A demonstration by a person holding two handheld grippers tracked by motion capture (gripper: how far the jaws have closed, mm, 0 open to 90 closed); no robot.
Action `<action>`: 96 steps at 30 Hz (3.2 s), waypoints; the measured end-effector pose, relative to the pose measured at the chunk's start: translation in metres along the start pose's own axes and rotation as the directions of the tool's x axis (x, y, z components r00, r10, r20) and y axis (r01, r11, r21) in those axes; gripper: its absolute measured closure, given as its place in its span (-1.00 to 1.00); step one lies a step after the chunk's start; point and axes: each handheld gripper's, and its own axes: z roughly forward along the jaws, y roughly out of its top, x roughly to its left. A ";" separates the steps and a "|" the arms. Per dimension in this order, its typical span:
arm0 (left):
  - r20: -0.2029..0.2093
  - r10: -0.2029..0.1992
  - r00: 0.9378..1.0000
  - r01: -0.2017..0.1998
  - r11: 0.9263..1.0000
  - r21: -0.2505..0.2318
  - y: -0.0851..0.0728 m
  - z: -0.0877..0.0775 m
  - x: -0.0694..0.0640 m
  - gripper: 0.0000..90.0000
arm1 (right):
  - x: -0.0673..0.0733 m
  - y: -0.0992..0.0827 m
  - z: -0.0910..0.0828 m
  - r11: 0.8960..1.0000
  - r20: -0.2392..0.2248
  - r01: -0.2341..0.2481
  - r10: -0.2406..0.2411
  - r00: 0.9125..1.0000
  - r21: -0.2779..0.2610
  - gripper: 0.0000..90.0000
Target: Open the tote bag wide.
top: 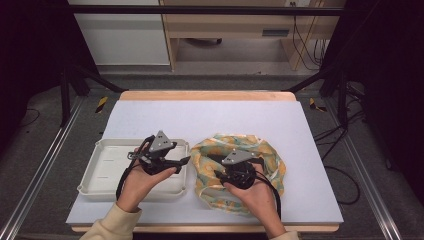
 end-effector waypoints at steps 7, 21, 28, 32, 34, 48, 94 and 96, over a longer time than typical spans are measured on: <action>0.006 0.006 1.000 -0.006 1.000 0.002 0.001 0.001 -0.001 -0.29 | 0.003 0.000 -0.001 0.999 -0.002 0.032 -0.032 0.999 -0.010 0.82; 0.004 0.017 1.000 -0.017 1.000 0.007 0.001 0.003 -0.003 -0.25 | 0.023 -0.007 -0.003 0.997 -0.080 0.066 -0.070 0.994 -0.045 1.00; 0.019 0.100 0.995 -0.101 0.994 0.040 0.020 0.023 -0.007 -0.12 | 0.029 -0.016 0.002 0.997 -0.114 0.066 -0.070 0.991 -0.039 1.00; 0.082 0.136 0.987 -0.144 0.984 0.101 0.031 0.046 -0.009 -0.04 | 0.030 -0.017 0.003 0.997 -0.117 0.062 -0.067 0.991 -0.042 1.00; 0.092 0.182 0.979 -0.194 0.970 0.143 0.037 0.059 -0.011 -0.04 | 0.030 -0.017 0.004 0.997 -0.120 0.067 -0.071 0.990 -0.041 1.00; 0.094 0.166 0.982 -0.185 0.950 0.253 0.048 0.101 0.005 0.92 | 0.039 -0.019 0.012 0.995 -0.171 0.100 -0.103 0.980 -0.026 1.00; 0.092 0.152 0.984 -0.175 0.913 0.369 0.030 0.134 0.010 0.93 | 0.045 -0.032 0.024 0.990 -0.326 0.134 -0.115 0.938 0.034 0.92; 0.078 0.153 0.985 -0.171 0.924 0.343 0.030 0.129 0.010 0.88 | 0.044 -0.032 0.022 0.991 -0.312 0.129 -0.113 0.943 0.030 0.80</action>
